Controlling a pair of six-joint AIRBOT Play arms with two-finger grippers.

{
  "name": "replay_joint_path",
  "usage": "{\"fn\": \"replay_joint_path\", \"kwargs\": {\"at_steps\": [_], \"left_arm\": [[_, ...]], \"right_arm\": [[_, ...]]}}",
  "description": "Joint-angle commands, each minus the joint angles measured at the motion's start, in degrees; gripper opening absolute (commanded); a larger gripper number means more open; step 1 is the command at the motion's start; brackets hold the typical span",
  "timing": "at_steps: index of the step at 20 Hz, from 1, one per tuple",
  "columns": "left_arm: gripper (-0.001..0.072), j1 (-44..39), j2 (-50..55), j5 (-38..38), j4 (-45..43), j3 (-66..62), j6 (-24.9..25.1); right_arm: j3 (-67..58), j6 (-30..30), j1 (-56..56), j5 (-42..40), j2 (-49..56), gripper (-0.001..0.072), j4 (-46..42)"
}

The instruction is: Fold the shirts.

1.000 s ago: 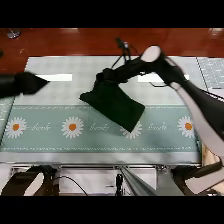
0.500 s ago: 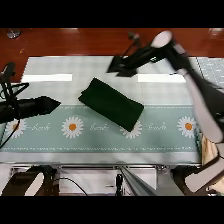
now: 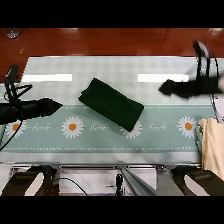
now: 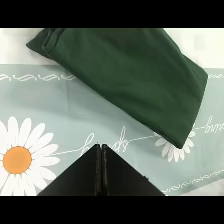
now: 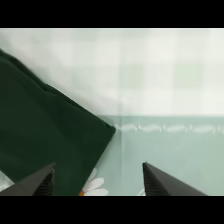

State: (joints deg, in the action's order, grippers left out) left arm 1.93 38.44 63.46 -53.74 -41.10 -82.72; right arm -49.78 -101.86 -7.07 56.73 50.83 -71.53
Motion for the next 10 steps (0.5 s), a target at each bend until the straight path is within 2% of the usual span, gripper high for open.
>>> {"fn": "replay_joint_path", "kwargs": {"at_steps": [1,3,8,10], "left_arm": [[0.0022,-0.17,0.09,-0.02,-0.02,0.52,0.15],[0.0022,-0.17,0.09,-0.87,0.2,0.55,0.17],[0.0022,-0.17,0.33,-1.95,2.34,0.55,0.17],[0.0022,-0.17,0.37,-1.99,2.32,0.55,0.2]], "right_arm": [[27.91,-3.02,0.42,-20.41,-12.83,0.0637,19.71],[33.16,5.29,0.42,-23.28,-11.21,0.0633,34.53],[29.81,13.62,0.46,-20.7,2.62,0.0632,38.45],[24.79,17.77,0.42,-15.65,10.62,0.0632,39.26]]}}
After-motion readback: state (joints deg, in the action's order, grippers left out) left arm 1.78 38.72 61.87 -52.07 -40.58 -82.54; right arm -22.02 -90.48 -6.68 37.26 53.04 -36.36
